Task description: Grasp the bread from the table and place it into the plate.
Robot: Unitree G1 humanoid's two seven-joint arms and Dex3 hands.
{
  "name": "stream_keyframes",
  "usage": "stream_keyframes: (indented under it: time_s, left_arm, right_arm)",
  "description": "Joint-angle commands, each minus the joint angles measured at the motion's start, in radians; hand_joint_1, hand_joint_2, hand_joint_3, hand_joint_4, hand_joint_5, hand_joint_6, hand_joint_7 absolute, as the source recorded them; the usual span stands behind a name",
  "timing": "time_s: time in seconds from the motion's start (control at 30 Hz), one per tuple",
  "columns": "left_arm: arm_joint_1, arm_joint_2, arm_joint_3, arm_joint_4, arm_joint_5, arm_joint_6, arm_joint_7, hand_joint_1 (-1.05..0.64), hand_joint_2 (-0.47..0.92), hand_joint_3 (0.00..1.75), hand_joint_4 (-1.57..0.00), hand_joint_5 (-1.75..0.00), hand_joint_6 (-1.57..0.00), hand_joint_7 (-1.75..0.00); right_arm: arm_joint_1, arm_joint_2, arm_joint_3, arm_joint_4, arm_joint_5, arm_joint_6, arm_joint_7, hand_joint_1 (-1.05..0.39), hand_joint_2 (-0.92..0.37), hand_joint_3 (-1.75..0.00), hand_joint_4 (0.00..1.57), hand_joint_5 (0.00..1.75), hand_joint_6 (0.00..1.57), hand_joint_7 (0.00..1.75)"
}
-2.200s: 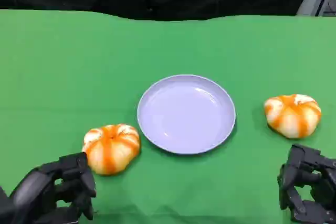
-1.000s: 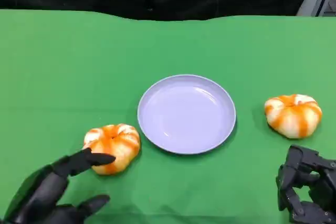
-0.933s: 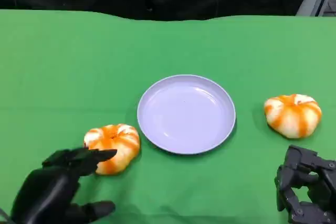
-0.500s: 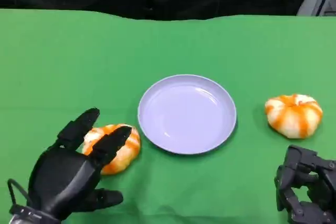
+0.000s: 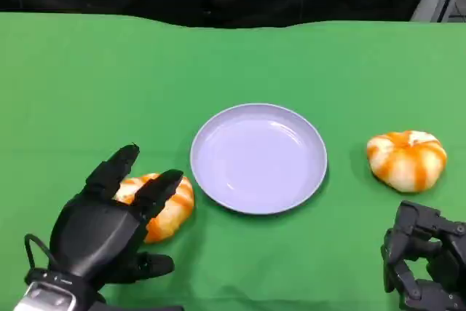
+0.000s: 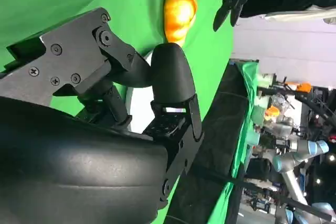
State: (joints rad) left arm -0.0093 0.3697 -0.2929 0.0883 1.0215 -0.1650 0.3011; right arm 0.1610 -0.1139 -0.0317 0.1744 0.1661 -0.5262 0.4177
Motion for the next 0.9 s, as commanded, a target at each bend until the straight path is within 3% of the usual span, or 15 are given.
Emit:
stream_keyframes:
  time_s: [0.03, 0.9]
  left_arm:
    - [-0.024, 0.023, -0.012, 0.021, -0.011, 0.015, -0.006, -0.93, 0.92, 0.31, -0.03, -0.02, -0.32, 0.0]
    - [-0.382, -0.071, -0.154, 0.691, -0.159, 0.023, 0.05, -0.9, 0.92, 0.3, -0.08, -0.01, -0.31, -0.01]
  right_arm:
    - [0.002, -0.015, -0.004, -0.01, 0.002, -0.001, -0.003, -0.09, -0.59, -1.16, 0.83, 1.75, 0.72, 1.64]
    - [0.018, -0.008, 0.006, -0.023, -0.012, -0.029, -0.02, -0.1, -0.59, -1.18, 0.82, 1.75, 0.72, 1.64]
